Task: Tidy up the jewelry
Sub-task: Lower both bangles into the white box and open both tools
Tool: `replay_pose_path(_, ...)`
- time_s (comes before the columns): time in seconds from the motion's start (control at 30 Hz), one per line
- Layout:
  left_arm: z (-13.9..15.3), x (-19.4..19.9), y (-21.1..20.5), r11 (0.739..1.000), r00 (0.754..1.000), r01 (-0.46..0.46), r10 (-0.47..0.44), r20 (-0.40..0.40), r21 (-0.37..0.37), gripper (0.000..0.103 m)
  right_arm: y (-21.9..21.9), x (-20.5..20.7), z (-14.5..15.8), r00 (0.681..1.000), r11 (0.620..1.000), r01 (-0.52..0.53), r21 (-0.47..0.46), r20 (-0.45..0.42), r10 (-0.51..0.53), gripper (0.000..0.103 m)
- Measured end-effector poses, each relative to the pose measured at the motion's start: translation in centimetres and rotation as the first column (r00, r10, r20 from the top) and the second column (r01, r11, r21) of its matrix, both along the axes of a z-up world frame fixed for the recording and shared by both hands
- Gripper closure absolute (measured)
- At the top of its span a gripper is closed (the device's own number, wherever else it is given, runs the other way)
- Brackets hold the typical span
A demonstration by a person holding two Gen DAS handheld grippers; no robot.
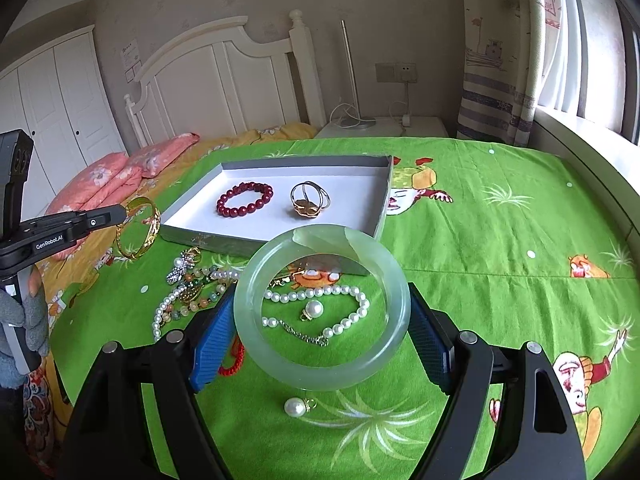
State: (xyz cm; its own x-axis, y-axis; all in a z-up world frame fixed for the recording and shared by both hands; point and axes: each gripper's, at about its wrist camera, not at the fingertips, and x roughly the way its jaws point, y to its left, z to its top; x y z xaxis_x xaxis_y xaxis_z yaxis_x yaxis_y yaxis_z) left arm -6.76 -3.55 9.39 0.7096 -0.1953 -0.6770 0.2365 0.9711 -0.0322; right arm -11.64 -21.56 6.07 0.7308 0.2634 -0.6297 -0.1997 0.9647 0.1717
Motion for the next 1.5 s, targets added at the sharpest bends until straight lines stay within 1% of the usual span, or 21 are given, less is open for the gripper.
replay_pose_path(0.13, -0.1, 2.6, -0.3, 1.0, 1.0, -0.006, 0.006, -0.007, -0.002, 0.101, 0.7, 3.5, 0.4, 1.0, 1.0, -0.018, -0.025, -0.02, 0.018, 0.026)
replay_pose_path(0.27, -0.3, 5.6, -0.5, 1.0, 0.999, -0.028, 0.028, -0.017, -0.001, 0.101, 1.2, 7.4, 0.3, 0.998, 1.0, -0.021, -0.016, -0.061, 0.02, 0.026)
replay_pose_path(0.43, -1.3, 9.4, 0.2, 0.998, 0.997, -0.058, 0.056, -0.056, -0.033, 0.101, 2.4, 11.2, 0.0, 0.994, 0.999, -0.038, -0.014, -0.101, 0.036, 0.026)
replay_pose_path(0.6, -2.7, 12.8, 1.3, 0.992, 0.99, -0.095, 0.085, -0.114, -0.08, 0.101, 3.6, 14.1, -0.5, 0.989, 0.998, -0.058, -0.027, -0.138, 0.054, 0.026)
replay_pose_path(0.7, -3.3, 14.5, 1.6, 0.99, 0.986, -0.109, 0.097, -0.135, -0.089, 0.101, 4.2, 15.9, -0.9, 0.982, 0.997, -0.073, -0.032, -0.174, 0.067, 0.026)
replay_pose_path(0.83, -4.2, 16.7, 1.6, 0.987, 0.981, -0.126, 0.109, -0.162, -0.098, 0.101, 5.3, 17.8, -1.8, 0.974, 0.995, -0.082, -0.049, -0.213, 0.07, 0.026)
replay_pose_path(1.03, -5.7, 19.8, 1.8, 0.979, 0.971, -0.163, 0.137, -0.198, -0.121, 0.101, 5.8, 19.7, -2.9, 0.966, 0.994, -0.066, -0.086, -0.254, 0.042, 0.026)
replay_pose_path(1.13, -6.2, 20.8, 1.9, 0.973, 0.967, -0.173, 0.139, -0.213, -0.152, 0.101, 5.3, 20.2, -3.1, 0.966, 0.997, -0.038, -0.067, -0.259, 0.019, 0.025)
replay_pose_path(1.17, -6.4, 21.1, 1.9, 0.97, 0.965, -0.18, 0.143, -0.218, -0.163, 0.1, 4.9, 20.3, -2.9, 0.969, 0.998, -0.029, -0.052, -0.248, 0.015, 0.023)
replay_pose_path(1.2, -6.5, 21.4, 2.0, 0.967, 0.963, -0.188, 0.147, -0.226, -0.171, 0.1, 4.6, 20.2, -2.6, 0.971, 0.999, -0.021, -0.039, -0.24, 0.011, 0.019)
replay_pose_path(1.23, -6.7, 21.5, 2.1, 0.964, 0.96, -0.194, 0.149, -0.235, -0.18, 0.098, 4.3, 20.0, -2.2, 0.973, 1.0, -0.016, -0.024, -0.231, 0.01, 0.018)
replay_pose_path(1.27, -6.9, 21.5, 2.2, 0.962, 0.959, -0.198, 0.151, -0.242, -0.186, 0.09, 3.9, 19.7, -1.8, 0.975, 1.0, -0.015, -0.008, -0.222, 0.012, 0.018)
replay_pose_path(1.3, -6.9, 21.4, 2.2, 0.962, 0.958, -0.201, 0.154, -0.241, -0.184, 0.076, 3.5, 19.6, -1.4, 0.977, 1.0, -0.012, 0.004, -0.211, 0.013, 0.018)
replay_pose_path(1.33, -7.0, 21.2, 2.2, 0.963, 0.959, -0.203, 0.16, -0.233, -0.176, 0.067, 3.1, 19.3, -0.9, 0.98, 1.0, -0.008, 0.016, -0.2, 0.011, 0.018)
replay_pose_path(1.37, -7.0, 20.8, 2.2, 0.964, 0.961, -0.206, 0.166, -0.222, -0.17, 0.054, 2.6, 18.9, -0.6, 0.981, 1.0, -0.002, 0.03, -0.192, 0.008, 0.018)
replay_pose_path(1.43, -6.9, 20.2, 2.3, 0.963, 0.964, -0.198, 0.157, -0.213, -0.184, 0.052, 1.6, 18.4, -0.1, 0.983, 0.998, 0.013, 0.062, -0.185, -0.001, 0.018)
replay_pose_path(1.47, -6.8, 19.9, 2.3, 0.962, 0.965, -0.199, 0.158, -0.211, -0.188, 0.049, 1.1, 18.2, 0.0, 0.983, 0.997, 0.022, 0.07, -0.181, -0.009, 0.018)
replay_pose_path(1.5, -6.6, 19.6, 2.3, 0.96, 0.966, -0.2, 0.159, -0.204, -0.198, 0.042, 0.7, 18.0, 0.1, 0.984, 0.997, 0.03, 0.073, -0.178, -0.016, 0.018)
